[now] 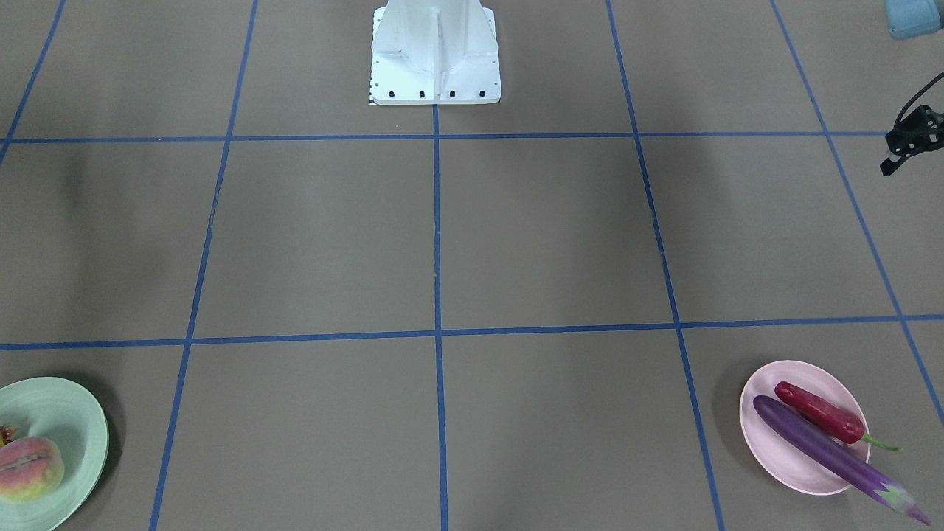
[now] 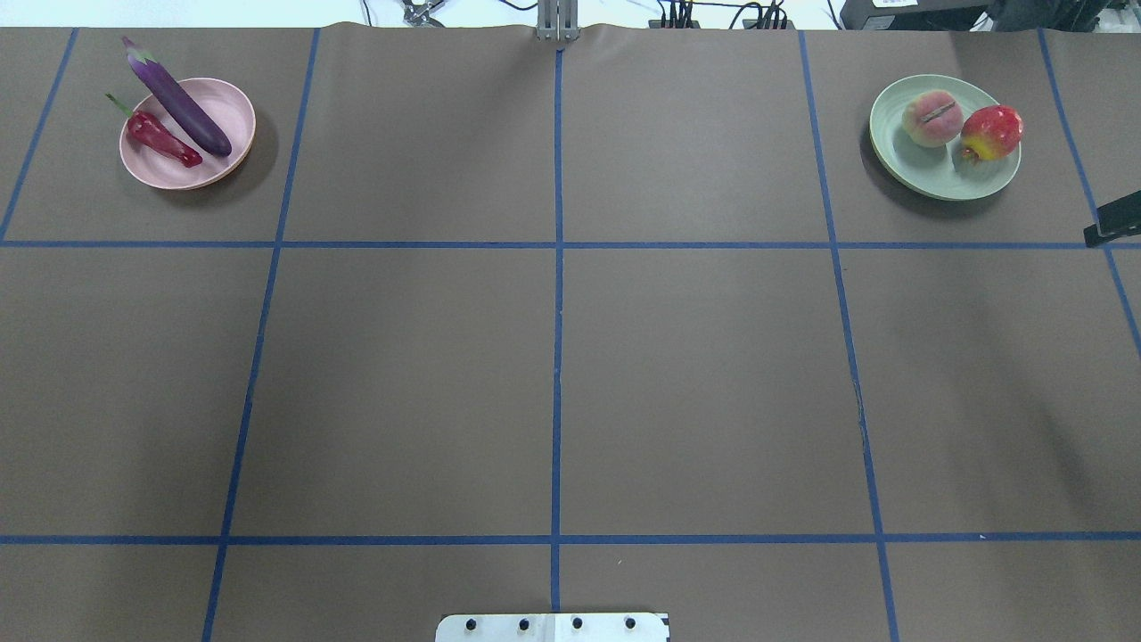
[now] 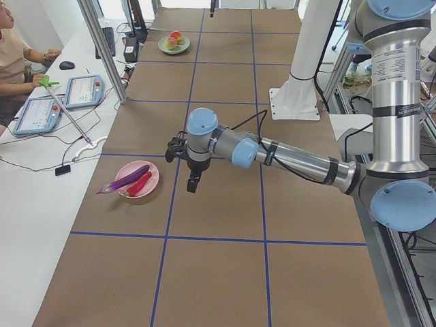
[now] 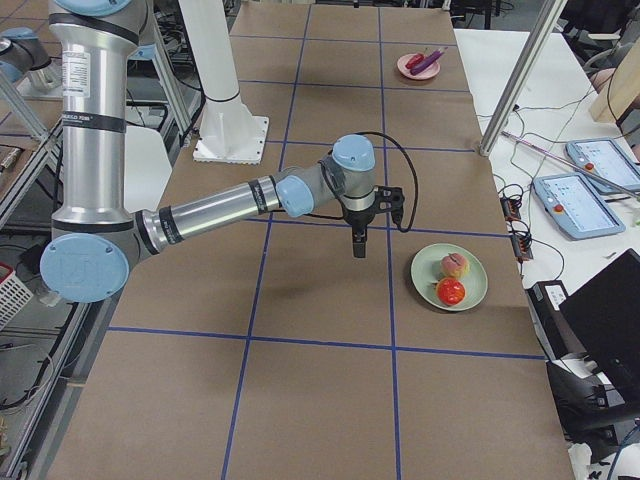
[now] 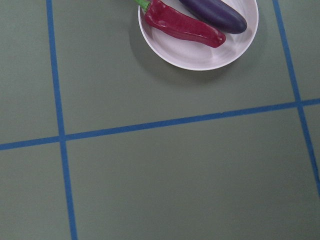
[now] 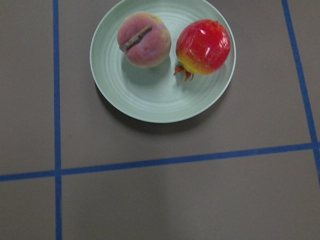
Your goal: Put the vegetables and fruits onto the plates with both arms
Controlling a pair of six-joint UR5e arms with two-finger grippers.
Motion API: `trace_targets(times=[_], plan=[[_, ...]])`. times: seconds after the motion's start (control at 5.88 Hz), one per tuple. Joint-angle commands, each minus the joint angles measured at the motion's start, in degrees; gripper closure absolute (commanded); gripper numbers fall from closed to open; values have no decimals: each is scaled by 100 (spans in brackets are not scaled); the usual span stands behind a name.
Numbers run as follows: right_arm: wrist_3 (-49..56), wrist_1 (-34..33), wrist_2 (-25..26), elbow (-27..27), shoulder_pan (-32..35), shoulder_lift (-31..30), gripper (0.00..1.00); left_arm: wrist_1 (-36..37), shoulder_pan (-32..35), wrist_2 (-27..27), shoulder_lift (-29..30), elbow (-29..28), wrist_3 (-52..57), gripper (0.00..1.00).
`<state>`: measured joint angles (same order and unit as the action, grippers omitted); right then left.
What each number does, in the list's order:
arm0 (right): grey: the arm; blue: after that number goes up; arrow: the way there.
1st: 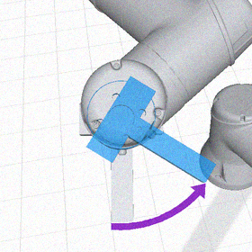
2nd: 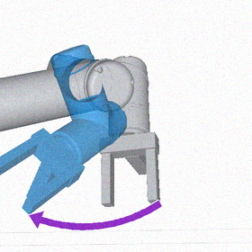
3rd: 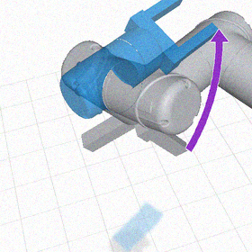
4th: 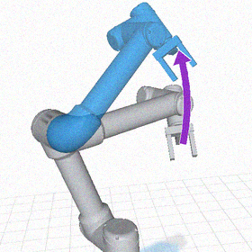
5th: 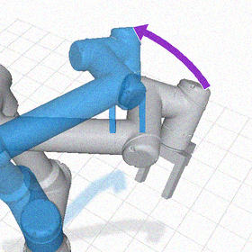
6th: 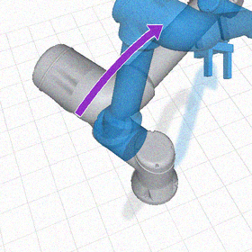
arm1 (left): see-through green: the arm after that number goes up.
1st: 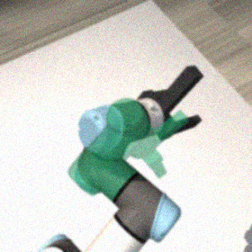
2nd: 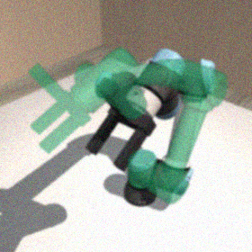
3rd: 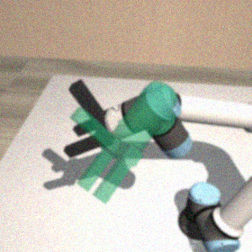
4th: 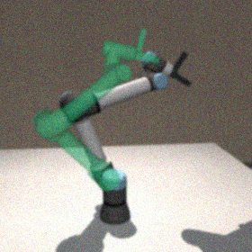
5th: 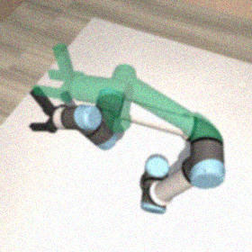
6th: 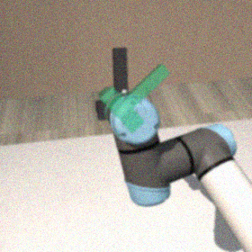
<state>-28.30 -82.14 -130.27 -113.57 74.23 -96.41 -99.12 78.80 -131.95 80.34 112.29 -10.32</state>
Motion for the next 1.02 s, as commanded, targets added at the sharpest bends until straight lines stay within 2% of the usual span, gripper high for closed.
trace_targets(times=[0.0, 0.34, 0.85], plan=[[1101, -38, -209, -25, 440, -542, 0, -19, 214, -172, -622, 230, 215, 0], [1388, -30, -655, -43, 689, -816, 0, 7, 390, -393, -721, 293, 180, 0], [1389, -30, -658, -34, 663, -817, 0, -2, 390, -340, -730, 285, 162, 0]])
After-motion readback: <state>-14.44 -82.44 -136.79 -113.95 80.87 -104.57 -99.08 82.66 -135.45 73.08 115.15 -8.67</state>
